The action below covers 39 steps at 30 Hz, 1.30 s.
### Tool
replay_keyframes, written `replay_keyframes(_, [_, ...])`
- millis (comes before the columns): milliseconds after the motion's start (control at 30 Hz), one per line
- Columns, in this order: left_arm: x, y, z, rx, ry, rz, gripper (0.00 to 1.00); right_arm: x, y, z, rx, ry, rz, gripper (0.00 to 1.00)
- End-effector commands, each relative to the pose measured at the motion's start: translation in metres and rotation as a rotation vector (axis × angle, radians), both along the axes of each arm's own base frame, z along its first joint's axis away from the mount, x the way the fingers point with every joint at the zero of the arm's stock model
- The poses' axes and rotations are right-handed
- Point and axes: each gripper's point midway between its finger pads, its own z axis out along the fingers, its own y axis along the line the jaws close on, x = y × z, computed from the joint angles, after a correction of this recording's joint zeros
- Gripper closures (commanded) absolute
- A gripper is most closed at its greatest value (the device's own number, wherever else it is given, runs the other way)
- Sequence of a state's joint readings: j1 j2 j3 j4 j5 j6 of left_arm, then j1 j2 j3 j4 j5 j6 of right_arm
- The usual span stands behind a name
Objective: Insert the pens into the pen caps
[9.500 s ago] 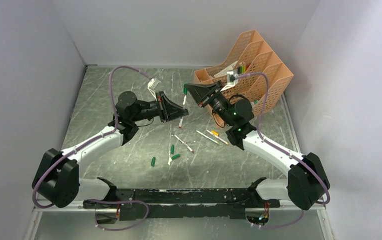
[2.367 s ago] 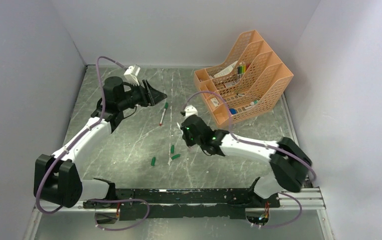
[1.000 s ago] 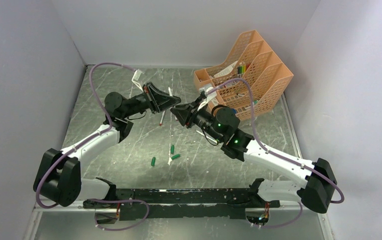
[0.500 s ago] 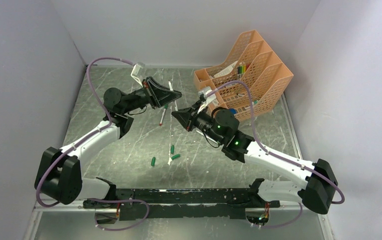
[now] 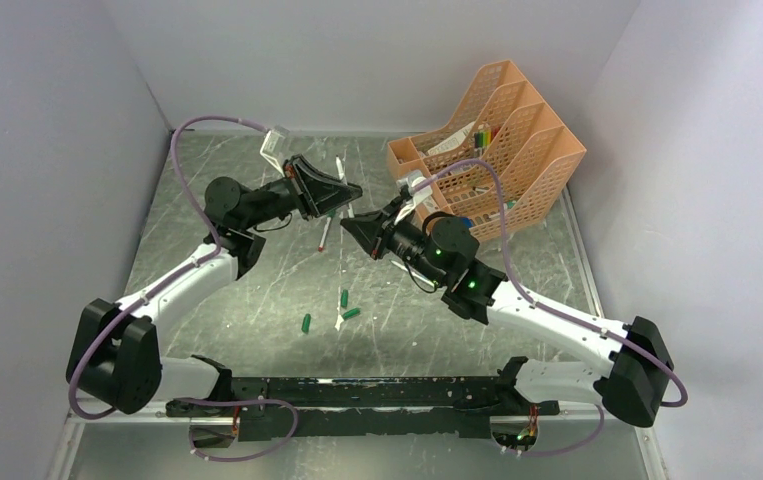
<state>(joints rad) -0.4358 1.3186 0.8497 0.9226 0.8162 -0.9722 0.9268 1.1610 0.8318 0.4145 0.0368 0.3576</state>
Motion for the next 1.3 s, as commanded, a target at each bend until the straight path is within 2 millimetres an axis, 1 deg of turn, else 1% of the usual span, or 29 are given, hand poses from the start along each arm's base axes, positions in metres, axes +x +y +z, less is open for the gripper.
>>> replay_keyframes(0, [-0.008,0.001,0.005,0.0,-0.041,-0.007,0.93,0.001,0.002,0.019,0.042,-0.034,0.007,1.0])
replay_keyframes(33, [-0.007,0.001,0.004,0.002,-0.036,-0.001,0.93,0.001,0.001,0.017,0.035,-0.03,0.006,1.0])
replay_keyframes(67, [-0.005,0.001,0.003,0.008,-0.036,0.006,0.93,0.001,0.0,0.014,0.027,-0.026,0.002,0.95])
replay_keyframes(133, [0.004,0.001,-0.002,0.048,-0.027,0.037,0.93,-0.001,-0.001,0.007,0.001,-0.013,0.003,0.75])
replay_keyframes(200, [0.022,0.002,-0.012,0.145,-0.018,0.113,0.93,-0.002,-0.004,-0.007,-0.044,0.01,0.002,0.64])
replay_keyframes(233, [0.033,0.005,-0.015,0.205,-0.022,0.166,0.93,-0.003,-0.005,-0.018,-0.078,0.032,0.001,0.61])
replay_keyframes(333, [0.066,0.022,-0.028,0.399,-0.037,0.349,0.93,-0.006,-0.01,-0.064,-0.205,0.12,0.002,0.57])
replay_keyframes(400, [0.082,0.036,-0.035,0.516,-0.059,0.44,0.93,-0.01,-0.014,-0.101,-0.295,0.198,0.005,0.58])
replay_keyframes(467, [0.095,0.048,-0.046,0.606,-0.041,0.508,0.93,-0.013,-0.018,-0.136,-0.377,0.278,-0.005,0.6])
replay_keyframes(500, [0.099,0.053,-0.05,0.637,-0.021,0.529,0.93,-0.013,-0.019,-0.153,-0.418,0.321,-0.01,0.61])
replay_keyframes(567, [0.102,0.056,-0.065,0.69,0.026,0.533,0.93,-0.015,-0.018,-0.182,-0.494,0.402,-0.018,0.62])
replay_keyframes(600, [0.103,0.056,-0.071,0.704,0.039,0.526,0.93,-0.017,-0.015,-0.193,-0.522,0.43,-0.013,0.62])
replay_keyframes(667, [0.103,0.055,-0.083,0.731,0.069,0.507,0.93,-0.019,-0.007,-0.209,-0.56,0.465,-0.016,0.63])
replay_keyframes(733, [0.102,0.057,-0.091,0.754,0.096,0.5,0.93,-0.019,-0.002,-0.222,-0.594,0.5,-0.029,0.69])
replay_keyframes(833, [0.098,0.063,-0.094,0.773,0.101,0.516,0.93,-0.022,0.003,-0.237,-0.652,0.52,-0.04,0.8])
replay_keyframes(900, [0.095,0.068,-0.093,0.776,0.089,0.526,0.93,-0.028,0.005,-0.245,-0.683,0.502,-0.029,0.82])
replay_keyframes(933, [0.093,0.07,-0.093,0.777,0.084,0.529,0.93,-0.03,0.004,-0.248,-0.695,0.488,-0.022,0.8])
replay_keyframes(1033, [0.089,0.073,-0.095,0.781,0.076,0.532,0.93,-0.041,0.006,-0.252,-0.709,0.425,0.046,0.58])
replay_keyframes(1067, [0.088,0.073,-0.096,0.783,0.078,0.527,0.93,-0.045,0.007,-0.252,-0.711,0.404,0.081,0.52])
replay_keyframes(1100, [0.087,0.073,-0.097,0.782,0.079,0.52,0.93,-0.048,0.006,-0.253,-0.723,0.39,0.1,0.49])
replay_keyframes(1167, [0.087,0.072,-0.098,0.778,0.081,0.512,0.93,-0.05,0.003,-0.258,-0.766,0.37,0.129,0.44])
replay_keyframes(1200, [0.087,0.071,-0.098,0.774,0.081,0.509,0.93,-0.051,0.001,-0.262,-0.796,0.366,0.136,0.44])
replay_keyframes(1233, [0.087,0.071,-0.098,0.77,0.081,0.508,0.93,-0.05,-0.002,-0.266,-0.828,0.369,0.13,0.44])
replay_keyframes(1267, [0.088,0.071,-0.097,0.767,0.081,0.507,0.93,-0.048,-0.005,-0.271,-0.858,0.381,0.112,0.5])
